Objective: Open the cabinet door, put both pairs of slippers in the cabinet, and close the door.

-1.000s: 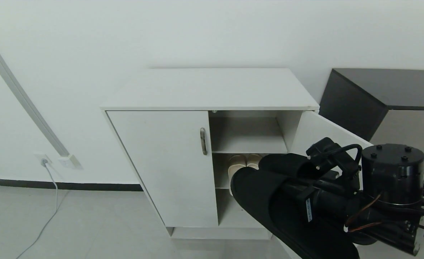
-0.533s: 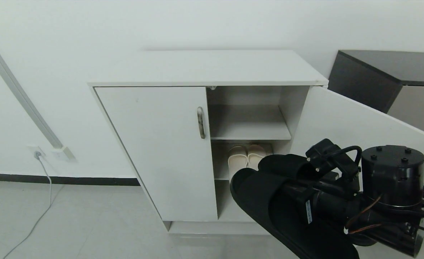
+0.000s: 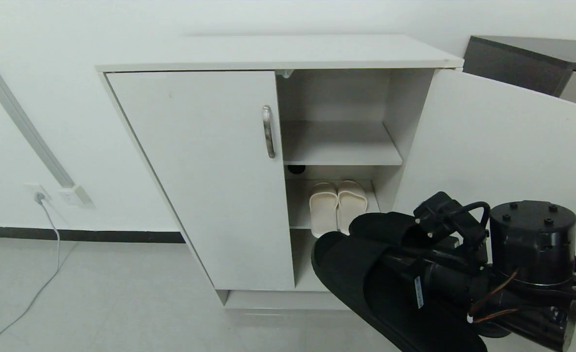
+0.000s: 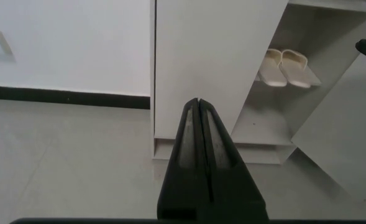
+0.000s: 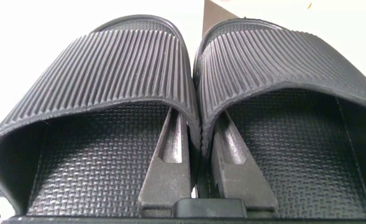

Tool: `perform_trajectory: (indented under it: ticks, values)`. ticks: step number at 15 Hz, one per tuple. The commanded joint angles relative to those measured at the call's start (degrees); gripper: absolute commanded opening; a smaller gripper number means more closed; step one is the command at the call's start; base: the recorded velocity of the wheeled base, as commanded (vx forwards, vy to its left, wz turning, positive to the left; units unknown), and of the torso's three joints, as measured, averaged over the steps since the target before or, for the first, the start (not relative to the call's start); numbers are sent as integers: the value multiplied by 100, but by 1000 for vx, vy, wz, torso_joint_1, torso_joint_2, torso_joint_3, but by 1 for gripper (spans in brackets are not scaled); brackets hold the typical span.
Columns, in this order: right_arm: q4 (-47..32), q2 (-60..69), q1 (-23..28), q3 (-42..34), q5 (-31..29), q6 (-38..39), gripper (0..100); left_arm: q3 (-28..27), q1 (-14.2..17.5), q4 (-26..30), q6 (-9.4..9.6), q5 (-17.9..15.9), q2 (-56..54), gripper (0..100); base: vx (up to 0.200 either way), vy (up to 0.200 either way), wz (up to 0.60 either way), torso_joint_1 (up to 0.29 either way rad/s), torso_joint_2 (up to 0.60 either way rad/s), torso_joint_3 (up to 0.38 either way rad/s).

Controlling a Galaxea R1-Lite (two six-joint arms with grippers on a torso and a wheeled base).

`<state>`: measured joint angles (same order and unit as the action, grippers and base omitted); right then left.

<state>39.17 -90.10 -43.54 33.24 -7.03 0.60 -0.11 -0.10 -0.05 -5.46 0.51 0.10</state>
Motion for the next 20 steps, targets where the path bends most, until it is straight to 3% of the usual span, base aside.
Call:
perform_trajectory:
  ticks: [1, 5, 17, 20]
  values:
    - [3, -8, -5, -2, 0, 2, 0, -7, 1, -4, -8, 2, -1, 0, 0, 0, 0, -41, 447, 398]
    - [196, -43, -58, -169, 18, -112, 0, 2, 1, -4, -8, 2, -1, 0, 0, 0, 0, -10, 301, 287]
    - [671, -368, -427, -345, 44, -112, 0, -7, 1, -4, 1, 2, -1, 0, 0, 0, 0, 0, 11, 8]
    - [987, -544, -497, -459, 35, -112, 0, 2, 1, -4, 1, -7, -1, 0, 0, 0, -400, 0, 2, 0]
